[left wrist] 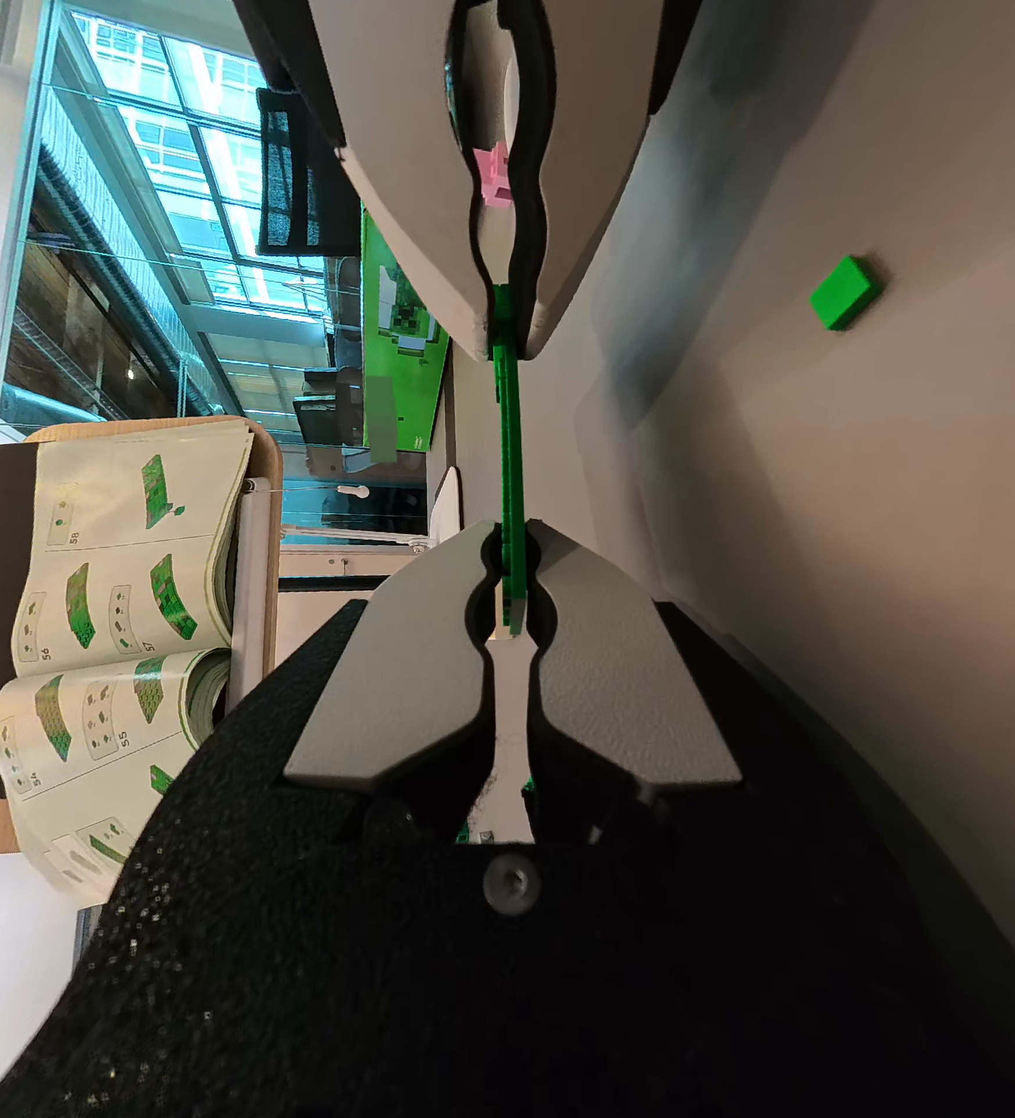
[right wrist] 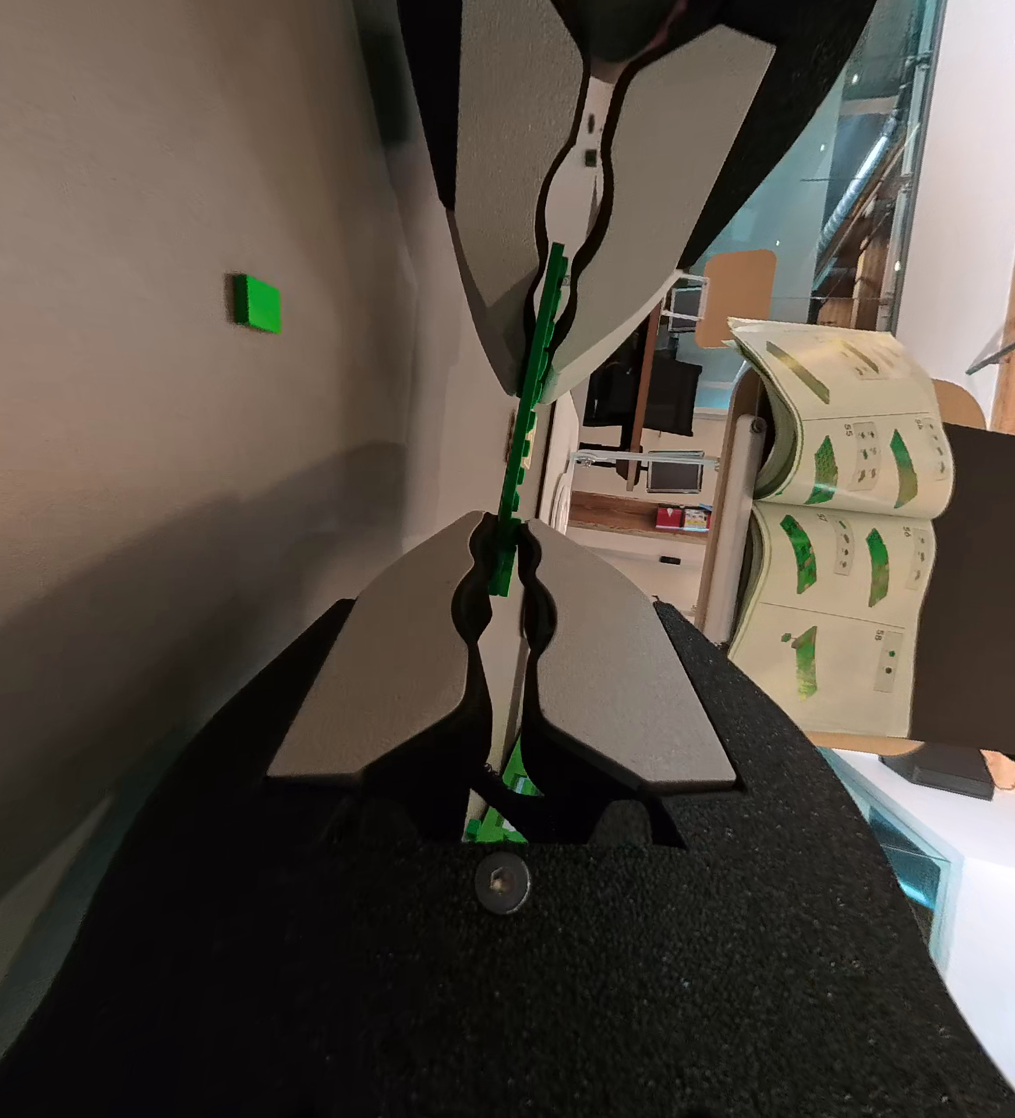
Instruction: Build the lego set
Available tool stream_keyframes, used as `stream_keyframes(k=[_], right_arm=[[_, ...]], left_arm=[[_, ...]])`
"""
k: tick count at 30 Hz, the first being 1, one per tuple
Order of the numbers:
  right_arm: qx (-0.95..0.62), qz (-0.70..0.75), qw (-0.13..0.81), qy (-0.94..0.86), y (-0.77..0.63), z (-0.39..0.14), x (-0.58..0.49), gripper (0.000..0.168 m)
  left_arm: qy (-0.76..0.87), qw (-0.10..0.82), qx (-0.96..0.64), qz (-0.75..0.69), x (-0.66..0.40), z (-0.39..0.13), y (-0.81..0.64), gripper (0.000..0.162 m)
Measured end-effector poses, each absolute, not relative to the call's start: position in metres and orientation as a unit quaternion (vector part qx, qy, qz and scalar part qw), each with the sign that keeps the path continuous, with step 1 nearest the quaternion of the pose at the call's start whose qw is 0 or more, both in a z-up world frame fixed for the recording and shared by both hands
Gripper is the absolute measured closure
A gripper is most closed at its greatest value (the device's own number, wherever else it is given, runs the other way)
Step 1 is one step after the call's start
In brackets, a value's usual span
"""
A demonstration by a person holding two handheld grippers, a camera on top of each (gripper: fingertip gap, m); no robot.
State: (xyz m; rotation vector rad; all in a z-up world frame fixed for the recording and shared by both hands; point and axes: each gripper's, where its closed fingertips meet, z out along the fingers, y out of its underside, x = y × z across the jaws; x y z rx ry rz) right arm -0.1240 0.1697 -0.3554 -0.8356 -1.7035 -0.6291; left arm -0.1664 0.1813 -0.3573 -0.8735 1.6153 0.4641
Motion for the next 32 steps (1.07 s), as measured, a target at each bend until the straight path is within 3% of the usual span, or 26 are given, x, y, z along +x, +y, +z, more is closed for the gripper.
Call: stream_keyframes(k=[12,16,19,21,25,29,32], right_arm=[[-0.405,-0.198,0.569,-0.688,0.172,-0.352,-0.126,0.161],[-0.480,-0.110,0.593,-0.637,0.177,-0.338,-0.119,0.139],[-0.518,0.002,0.607,-0.603,0.171,-0.324,-0.114,0.139],[-0.526,0.117,0.576,-0.615,0.153,-0.325,-0.118,0.144],[-0.546,0.321,0.402,-0.662,0.104,-0.351,-0.120,0.146],[-0.562,0.349,0.277,-0.697,0.083,-0.378,-0.122,0.143],[-0.552,0.323,0.270,-0.720,0.084,-0.385,-0.132,0.144]], left_arm=[[0.682,0.589,-0.386,0.195,-0.168,-0.355,0.184,0.157],[0.661,0.596,-0.409,0.202,-0.176,-0.351,0.192,0.158],[0.641,0.600,-0.429,0.211,-0.183,-0.347,0.200,0.158],[0.634,0.601,-0.437,0.215,-0.186,-0.346,0.203,0.158],[0.640,0.600,-0.431,0.212,-0.184,-0.348,0.202,0.158],[0.656,0.596,-0.416,0.202,-0.179,-0.351,0.197,0.158],[0.664,0.597,-0.405,0.198,-0.176,-0.352,0.193,0.158]])
